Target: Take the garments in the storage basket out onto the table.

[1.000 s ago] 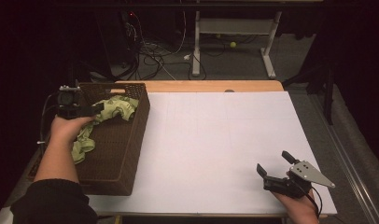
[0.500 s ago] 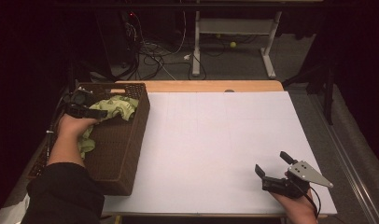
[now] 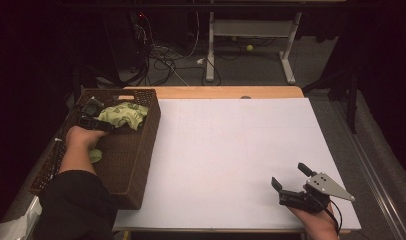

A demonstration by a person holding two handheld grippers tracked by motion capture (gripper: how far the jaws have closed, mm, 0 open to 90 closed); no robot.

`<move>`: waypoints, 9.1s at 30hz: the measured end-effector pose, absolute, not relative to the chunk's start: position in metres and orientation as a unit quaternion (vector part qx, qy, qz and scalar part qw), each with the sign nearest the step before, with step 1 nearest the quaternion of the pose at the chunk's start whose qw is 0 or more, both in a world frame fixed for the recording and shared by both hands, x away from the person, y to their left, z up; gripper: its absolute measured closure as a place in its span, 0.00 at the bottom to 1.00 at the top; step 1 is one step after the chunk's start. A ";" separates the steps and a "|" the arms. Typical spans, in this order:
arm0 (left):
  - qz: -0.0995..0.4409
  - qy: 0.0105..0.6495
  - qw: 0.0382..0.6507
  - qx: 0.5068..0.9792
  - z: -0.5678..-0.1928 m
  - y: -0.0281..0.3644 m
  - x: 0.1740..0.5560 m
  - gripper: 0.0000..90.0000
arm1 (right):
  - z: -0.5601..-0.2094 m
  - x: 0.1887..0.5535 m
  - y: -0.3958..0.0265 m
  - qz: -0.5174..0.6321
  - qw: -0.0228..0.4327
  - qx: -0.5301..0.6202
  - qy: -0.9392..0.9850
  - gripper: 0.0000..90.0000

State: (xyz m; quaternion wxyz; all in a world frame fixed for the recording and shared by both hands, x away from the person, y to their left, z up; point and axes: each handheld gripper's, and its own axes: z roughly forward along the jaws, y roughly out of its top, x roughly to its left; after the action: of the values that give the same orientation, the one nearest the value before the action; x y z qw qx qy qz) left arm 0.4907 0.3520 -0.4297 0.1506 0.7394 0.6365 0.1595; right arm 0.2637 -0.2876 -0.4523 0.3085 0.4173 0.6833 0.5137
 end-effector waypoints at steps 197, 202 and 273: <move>0.048 0.448 0.060 0.891 -0.205 0.226 0.391 0.74 | -0.450 0.258 -0.276 0.526 0.286 0.352 0.719 0.00; 0.055 0.435 0.066 0.896 -0.191 0.212 0.388 0.74 | -0.450 0.258 -0.276 0.526 0.284 0.353 0.720 0.00; 0.033 0.273 0.149 0.950 -0.177 0.048 0.395 0.74 | -0.449 0.256 -0.277 0.532 0.284 0.351 0.716 0.00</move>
State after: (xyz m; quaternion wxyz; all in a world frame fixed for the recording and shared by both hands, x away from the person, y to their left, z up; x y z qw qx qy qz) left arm 0.3954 0.0484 -0.1771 0.1490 0.9499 0.2728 0.0330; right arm 0.2562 -0.2769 -0.4493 0.2837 0.3514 0.7163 0.5319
